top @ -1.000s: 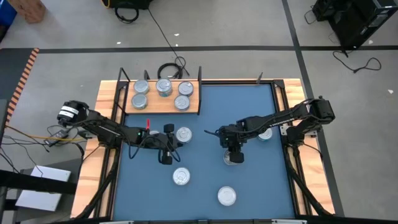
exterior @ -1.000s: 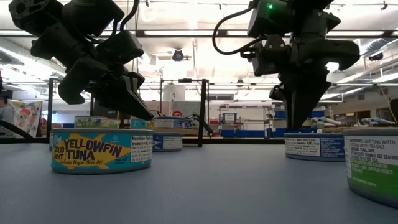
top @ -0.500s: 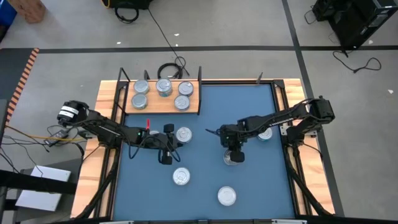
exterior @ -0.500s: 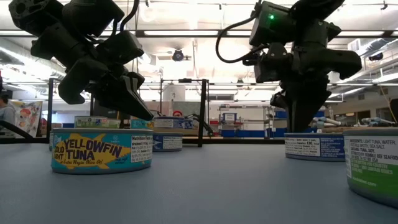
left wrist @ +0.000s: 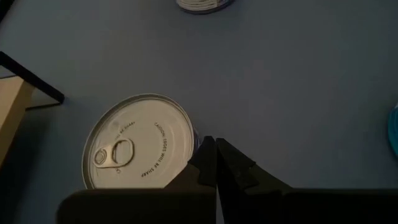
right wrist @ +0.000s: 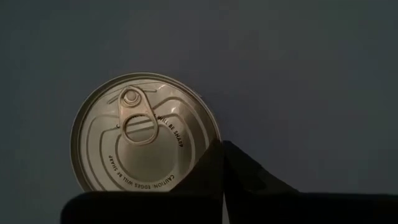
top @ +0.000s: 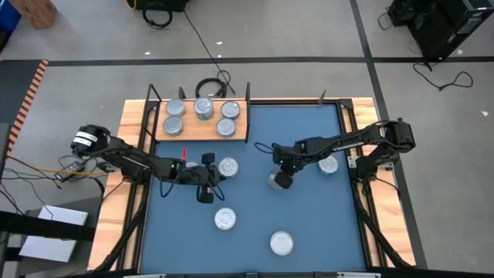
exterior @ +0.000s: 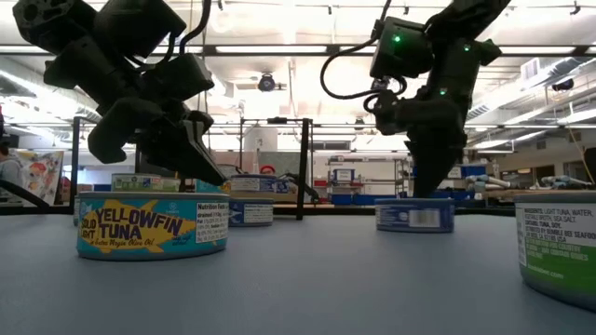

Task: Stack canned seafood by type on shelf
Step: Stack the blue tuna can on top of the other blue tuna can on the shelf

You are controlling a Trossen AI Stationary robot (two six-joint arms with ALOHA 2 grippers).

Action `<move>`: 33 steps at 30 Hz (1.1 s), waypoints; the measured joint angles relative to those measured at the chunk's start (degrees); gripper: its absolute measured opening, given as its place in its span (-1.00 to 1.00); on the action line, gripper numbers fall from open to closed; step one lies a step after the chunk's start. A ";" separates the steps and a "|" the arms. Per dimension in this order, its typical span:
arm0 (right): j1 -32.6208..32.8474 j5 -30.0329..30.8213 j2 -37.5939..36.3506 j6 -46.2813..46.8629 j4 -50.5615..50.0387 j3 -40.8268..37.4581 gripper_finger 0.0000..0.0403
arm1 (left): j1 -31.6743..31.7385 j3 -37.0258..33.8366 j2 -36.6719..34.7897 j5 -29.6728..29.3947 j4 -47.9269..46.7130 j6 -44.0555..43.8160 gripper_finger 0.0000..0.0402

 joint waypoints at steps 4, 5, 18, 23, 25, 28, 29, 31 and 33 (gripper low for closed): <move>0.44 0.95 -0.16 1.55 0.36 -0.09 -0.96 | 0.02 0.00 0.00 -0.10 -0.54 -0.77 -0.99; 0.78 1.54 -0.17 0.68 0.39 -0.06 -0.95 | 0.02 0.00 0.00 -0.10 -0.55 -0.76 -0.99; 8.71 10.47 -0.15 -24.58 -7.60 8.29 -0.26 | 0.02 0.00 0.00 -0.09 -0.42 0.06 -0.99; 15.94 9.02 0.20 -29.98 -7.86 6.99 -0.16 | 0.02 0.00 0.00 -0.07 -0.42 0.01 -0.99; 17.97 11.58 0.20 -28.56 -7.69 6.36 -0.17 | 0.02 0.00 0.00 -0.07 -0.40 0.01 -0.99; 19.97 13.71 0.20 -27.29 -7.12 5.35 -0.21 | 0.02 0.00 0.00 -0.07 -0.38 0.23 -0.99; 20.32 13.74 0.20 -27.33 -6.43 4.74 -0.23 | 0.02 0.00 0.00 -0.07 -0.40 0.38 -0.99; 20.67 13.90 0.20 -28.13 -5.24 3.23 -0.27 | 0.02 0.00 0.00 -0.07 -0.38 0.45 -0.99; 20.83 15.21 0.20 -29.31 -4.38 1.87 -0.31 | 0.02 0.00 0.00 -0.07 -0.38 0.45 -0.99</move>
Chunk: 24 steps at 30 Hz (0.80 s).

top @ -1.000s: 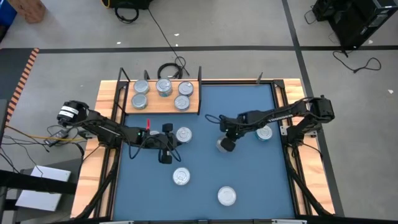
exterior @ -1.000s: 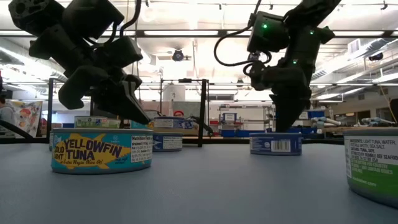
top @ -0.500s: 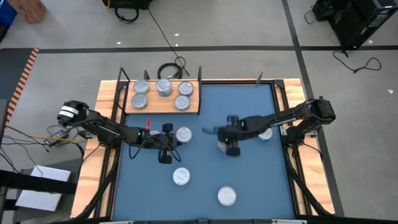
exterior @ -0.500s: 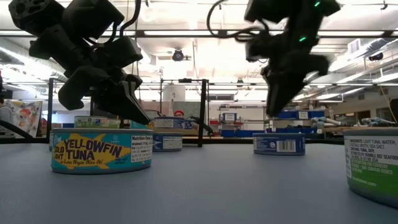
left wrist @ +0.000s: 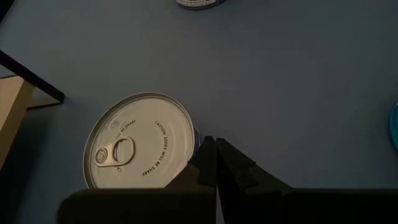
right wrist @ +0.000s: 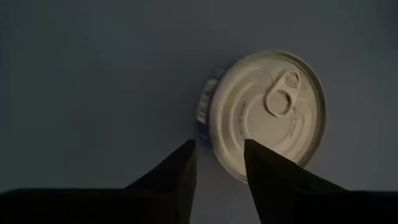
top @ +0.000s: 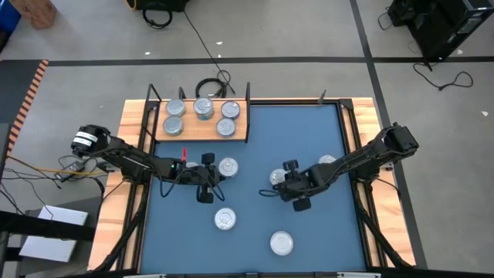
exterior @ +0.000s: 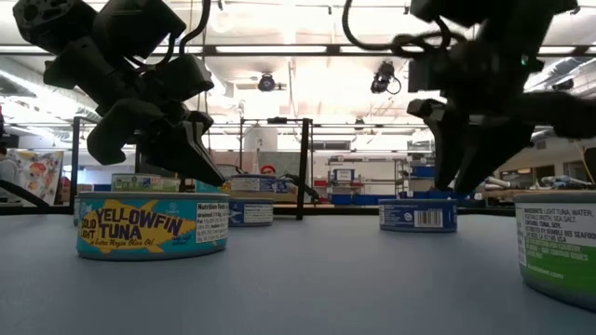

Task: Stack canned seafood by type on shelf
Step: Stack the blue tuna can on top of the other blue tuna can on the shelf

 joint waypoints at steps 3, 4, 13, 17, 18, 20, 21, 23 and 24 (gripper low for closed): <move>0.41 3.16 0.00 -2.49 1.55 -2.20 -0.35 | 0.00 0.00 0.00 0.00 0.00 -0.04 -0.99; 0.44 4.05 0.00 -3.37 1.95 -2.69 -0.37 | 0.00 0.00 0.00 0.00 0.00 -0.04 -0.99; 0.19 2.12 0.00 -7.20 7.47 -5.08 -0.56 | -0.01 0.00 0.00 0.01 0.00 0.02 -0.99; -0.59 1.29 -0.09 -7.78 9.91 -5.52 -0.70 | -0.02 0.00 0.00 0.02 0.00 0.01 -0.99; -0.85 1.32 -0.09 -7.28 10.15 -5.54 -0.75 | -0.02 0.00 0.00 0.02 0.00 0.03 -0.99; -1.22 1.66 -0.09 -6.41 10.94 -5.54 -0.84 | -0.02 0.00 0.00 0.02 0.00 0.07 -0.99; -1.34 1.70 -0.09 -6.15 11.28 -5.54 -0.89 | -0.02 0.00 0.00 0.02 0.00 0.07 -0.99; -1.53 1.70 -0.09 -6.05 12.18 -5.58 -0.96 | -0.02 0.00 0.00 0.02 0.00 0.11 -0.99; -1.64 1.67 -0.09 -6.00 12.72 -5.60 -0.97 | -0.02 0.00 0.00 0.02 0.00 0.15 -0.99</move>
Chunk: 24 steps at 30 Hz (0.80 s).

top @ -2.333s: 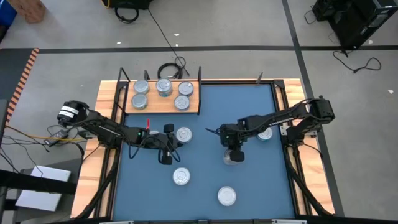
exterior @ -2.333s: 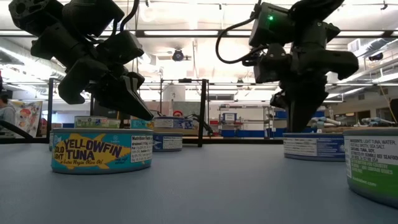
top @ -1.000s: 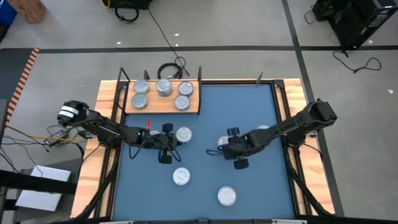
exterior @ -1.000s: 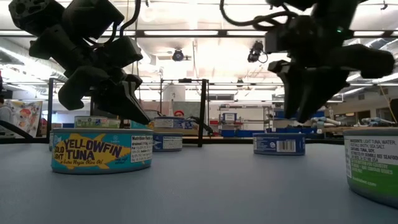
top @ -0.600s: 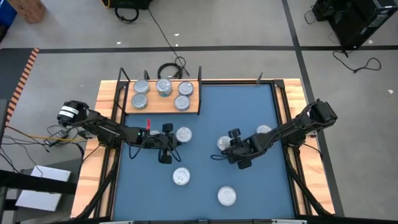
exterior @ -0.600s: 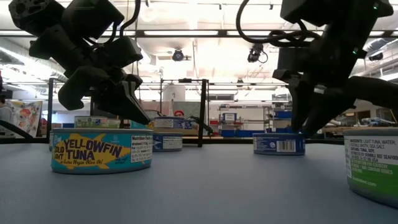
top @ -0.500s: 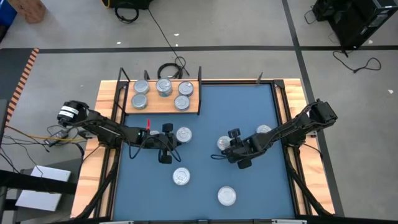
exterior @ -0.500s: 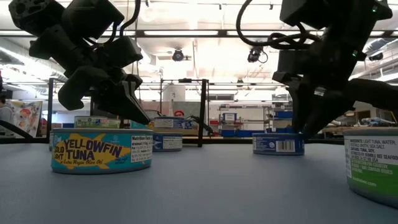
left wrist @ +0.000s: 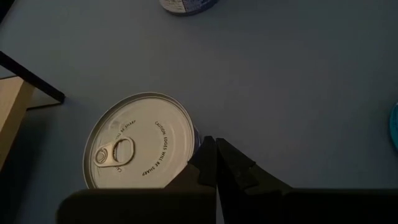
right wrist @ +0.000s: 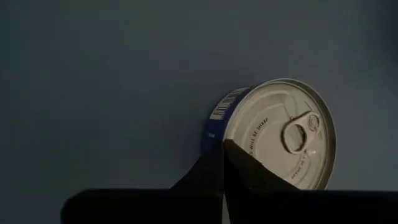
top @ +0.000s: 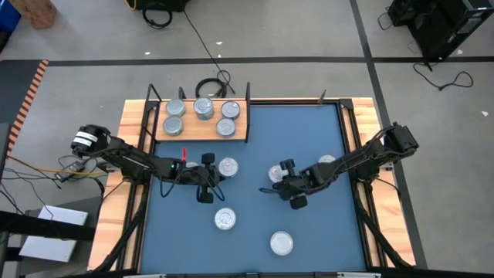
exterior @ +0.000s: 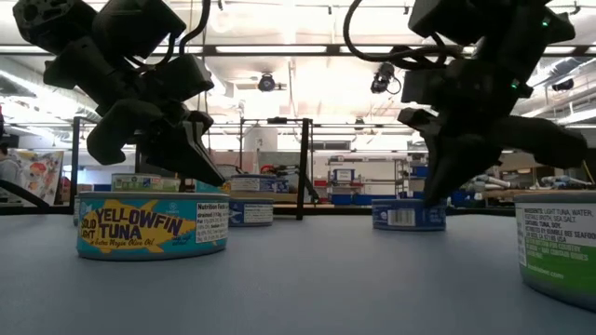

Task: Stack canned seafood by type on shelf
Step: Stack the blue tuna can on top of the other blue tuna can on the shelf

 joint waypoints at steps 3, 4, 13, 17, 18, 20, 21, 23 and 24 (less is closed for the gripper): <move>-0.54 -0.22 0.07 0.44 2.84 -0.05 -0.96 | 0.00 0.00 0.00 -0.18 0.00 0.37 -0.99; -0.76 -0.32 0.07 0.77 3.77 -0.05 -0.96 | 0.00 0.00 0.00 -0.25 0.00 1.28 -0.99; -1.91 0.03 0.07 13.12 7.19 0.54 -0.98 | -1.68 0.00 0.00 -3.43 1.75 12.39 -0.84; -2.07 -0.39 0.07 15.29 11.56 0.54 -0.99 | -2.09 0.00 0.00 -5.56 4.82 17.59 -0.70; -2.26 -0.72 0.07 15.78 13.15 0.54 -0.99 | -2.18 0.00 0.00 -5.69 5.89 19.06 -0.66; -2.75 -2.04 0.07 16.90 16.31 0.54 -0.99 | -2.31 0.00 0.00 -5.70 7.97 21.97 -0.60; -2.98 -2.73 0.07 17.56 17.81 0.56 -0.99 | -2.40 0.00 0.00 -5.70 8.98 22.83 -0.56; -3.37 -3.64 0.07 19.35 19.93 0.56 -0.99 | -2.66 0.00 0.00 -5.71 10.94 25.08 -0.49; -3.45 -3.86 0.07 20.20 20.64 0.56 -0.99 | -2.88 0.00 0.00 -5.73 11.79 26.07 -0.46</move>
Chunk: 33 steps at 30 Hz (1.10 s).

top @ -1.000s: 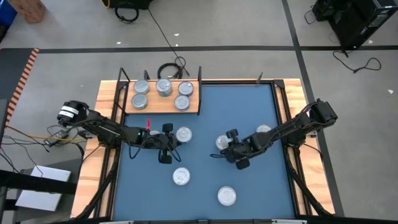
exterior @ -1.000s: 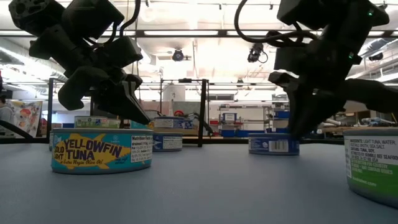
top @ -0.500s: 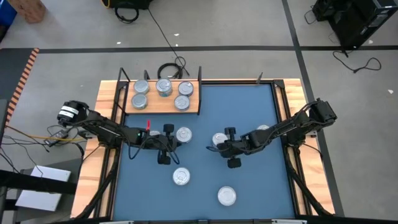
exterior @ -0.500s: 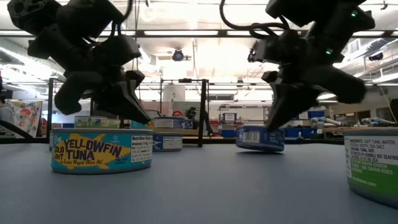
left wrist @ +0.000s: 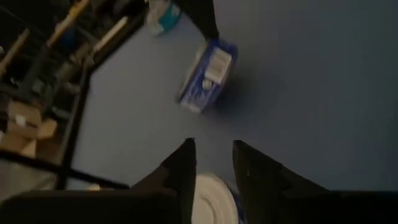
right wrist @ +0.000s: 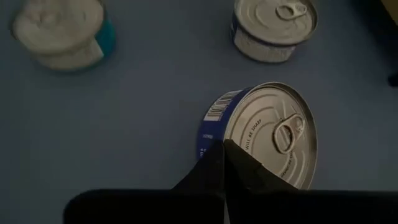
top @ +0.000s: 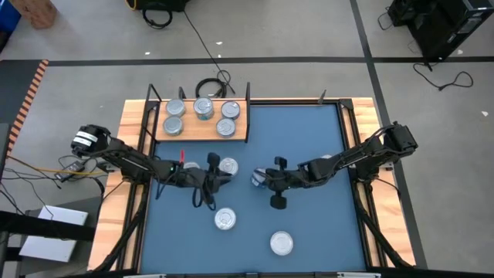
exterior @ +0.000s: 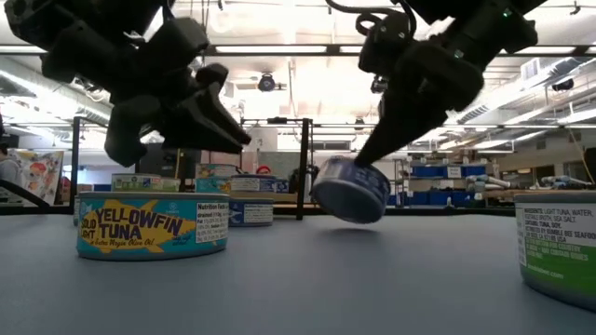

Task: Stack canned seafood by type on shelf
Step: Stack the blue tuna can on top of the other blue tuna can on the shelf

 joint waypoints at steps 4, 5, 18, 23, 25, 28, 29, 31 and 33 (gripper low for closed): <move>0.00 -0.69 0.00 1.72 2.31 0.00 -0.99 | -1.12 0.00 0.02 0.07 4.22 2.43 -0.32; 0.00 -0.84 0.00 1.96 2.93 0.00 -0.99 | -1.36 0.00 0.02 0.10 5.41 2.48 -0.29; 0.00 -1.57 0.00 2.86 6.57 0.07 -0.99 | -1.80 1.86 2.84 2.20 12.39 2.27 0.09; 0.00 -3.10 0.00 2.86 7.65 0.09 -0.99 | -1.80 5.88 8.26 1.38 12.16 2.28 0.23; 0.00 -3.71 0.00 2.84 7.80 0.09 -0.99 | -1.78 7.18 9.89 -0.43 12.35 2.28 0.28; 0.00 -3.97 0.00 2.83 8.57 0.09 -0.99 | -1.76 8.32 11.75 -2.49 12.25 2.41 0.33; 0.00 -4.02 0.00 2.85 8.81 0.09 -0.99 | -1.72 8.41 12.14 -2.59 12.20 2.41 0.34; 0.00 -4.29 0.00 2.83 9.16 0.09 -0.99 | -1.67 8.63 12.78 -2.65 12.20 2.44 0.35; 0.00 -4.46 0.00 2.85 9.27 0.09 -0.99 | -1.69 8.66 13.02 -2.60 11.62 2.47 0.35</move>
